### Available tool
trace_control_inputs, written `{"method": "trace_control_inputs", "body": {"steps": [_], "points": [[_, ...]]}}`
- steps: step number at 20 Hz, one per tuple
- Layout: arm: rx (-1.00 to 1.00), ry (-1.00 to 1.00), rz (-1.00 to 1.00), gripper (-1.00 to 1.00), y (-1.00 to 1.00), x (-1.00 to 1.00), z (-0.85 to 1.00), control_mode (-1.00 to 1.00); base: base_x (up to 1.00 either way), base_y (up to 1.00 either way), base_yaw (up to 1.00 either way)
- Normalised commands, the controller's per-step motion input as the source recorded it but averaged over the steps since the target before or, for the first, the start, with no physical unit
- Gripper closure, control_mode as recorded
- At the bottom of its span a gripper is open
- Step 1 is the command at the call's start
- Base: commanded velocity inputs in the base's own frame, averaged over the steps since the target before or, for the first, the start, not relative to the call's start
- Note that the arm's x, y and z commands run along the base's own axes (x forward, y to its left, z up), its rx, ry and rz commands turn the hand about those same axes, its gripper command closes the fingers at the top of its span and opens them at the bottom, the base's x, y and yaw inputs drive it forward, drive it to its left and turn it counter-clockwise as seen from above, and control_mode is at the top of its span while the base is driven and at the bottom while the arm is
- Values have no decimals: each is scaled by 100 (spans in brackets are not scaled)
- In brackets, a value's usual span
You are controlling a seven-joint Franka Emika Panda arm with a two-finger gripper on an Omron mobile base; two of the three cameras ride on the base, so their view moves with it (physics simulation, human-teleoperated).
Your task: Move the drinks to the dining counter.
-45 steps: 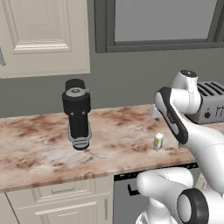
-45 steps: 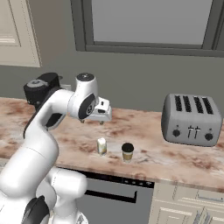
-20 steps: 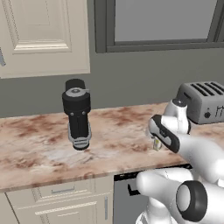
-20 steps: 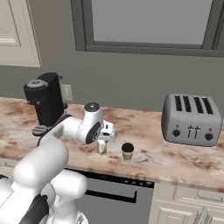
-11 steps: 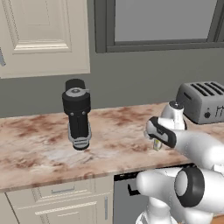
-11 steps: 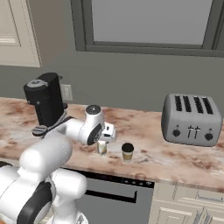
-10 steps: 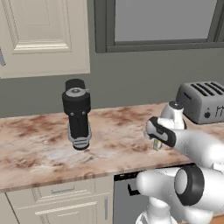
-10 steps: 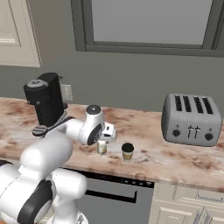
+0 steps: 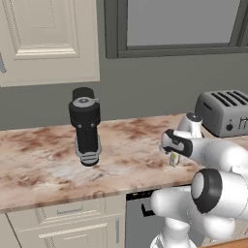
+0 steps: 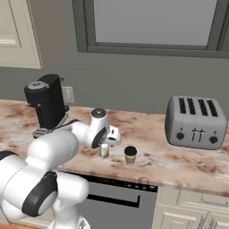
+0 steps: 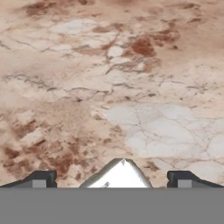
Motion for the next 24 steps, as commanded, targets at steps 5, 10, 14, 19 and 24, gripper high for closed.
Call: {"method": "trace_control_inputs", "body": {"steps": [5,10,14,19,24], "points": [[0,0,0,-100,-14,0,-16,-100,0,0,0],[0,1,0,100,-1,0,-27,-100,0,0,0],[0,3,0,100,0,0,-25,-100,0,0,0],[0,1,0,100,0,0,0,-100,0,0,0],[0,0,7,100,2,-11,24,-100,0,0,0]]}}
